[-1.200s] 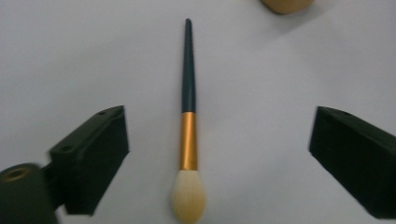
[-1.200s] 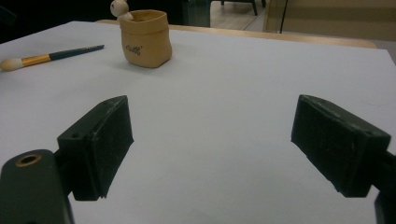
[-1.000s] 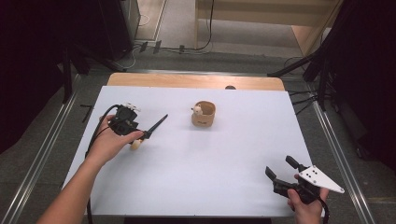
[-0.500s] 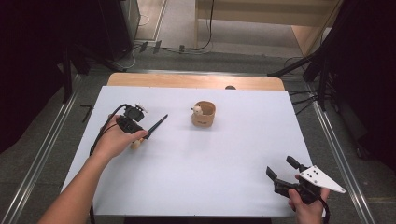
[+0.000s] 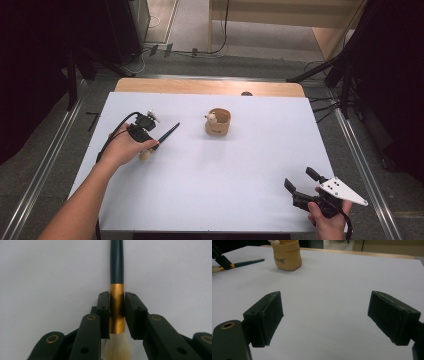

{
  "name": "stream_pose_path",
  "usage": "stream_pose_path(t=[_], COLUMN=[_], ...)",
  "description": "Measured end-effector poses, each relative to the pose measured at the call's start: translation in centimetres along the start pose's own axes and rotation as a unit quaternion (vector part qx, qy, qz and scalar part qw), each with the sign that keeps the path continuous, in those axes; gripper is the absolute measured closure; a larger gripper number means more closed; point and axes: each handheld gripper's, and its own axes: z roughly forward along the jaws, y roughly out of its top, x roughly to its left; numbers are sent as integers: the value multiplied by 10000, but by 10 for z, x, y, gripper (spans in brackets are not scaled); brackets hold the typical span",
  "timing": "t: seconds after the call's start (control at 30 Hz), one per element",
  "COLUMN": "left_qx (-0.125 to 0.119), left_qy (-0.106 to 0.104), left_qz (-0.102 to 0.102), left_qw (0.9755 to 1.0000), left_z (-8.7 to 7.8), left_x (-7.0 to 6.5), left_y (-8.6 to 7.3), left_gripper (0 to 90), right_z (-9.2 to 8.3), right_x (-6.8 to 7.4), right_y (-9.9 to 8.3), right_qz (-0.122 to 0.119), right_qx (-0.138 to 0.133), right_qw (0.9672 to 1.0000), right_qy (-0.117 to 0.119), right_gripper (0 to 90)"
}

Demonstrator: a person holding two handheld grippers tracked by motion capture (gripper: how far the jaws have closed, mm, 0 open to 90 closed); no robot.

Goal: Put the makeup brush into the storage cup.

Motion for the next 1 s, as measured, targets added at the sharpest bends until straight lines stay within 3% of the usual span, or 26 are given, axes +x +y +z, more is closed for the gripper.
stream_pose_path(t=[0.17, 0.3, 0.5, 0.63, 0.9, 1.0], left_qx=[154, 193, 174, 206, 156, 154], left_qy=[219, 257, 113, -175, -174, -214], left_qz=[228, 252, 264, 231, 411, 464], left_qw=[9994, 9992, 9994, 9994, 9989, 9986], left_z=[0, 0, 0, -2, -16, -24], left_x=[-7, -8, -5, -2, -10, -12], left_y=[3, 4, 4, 3, 3, 3], left_gripper=[780, 785, 789, 789, 789, 789], right_z=[0, 0, 0, 1, 5, 6], right_x=[1, 2, 2, 4, 17, 27], right_y=[0, 0, 0, 1, 7, 13], right_qz=[-14, -28, -35, -45, -264, -479], right_qx=[18, 30, 6, 2, 95, 66], right_qw=[10000, 10000, 10000, 10000, 9996, 9985], right_qy=[-2, 13, -28, -4, 99, 239], right_gripper=[140, 139, 139, 143, 164, 187])
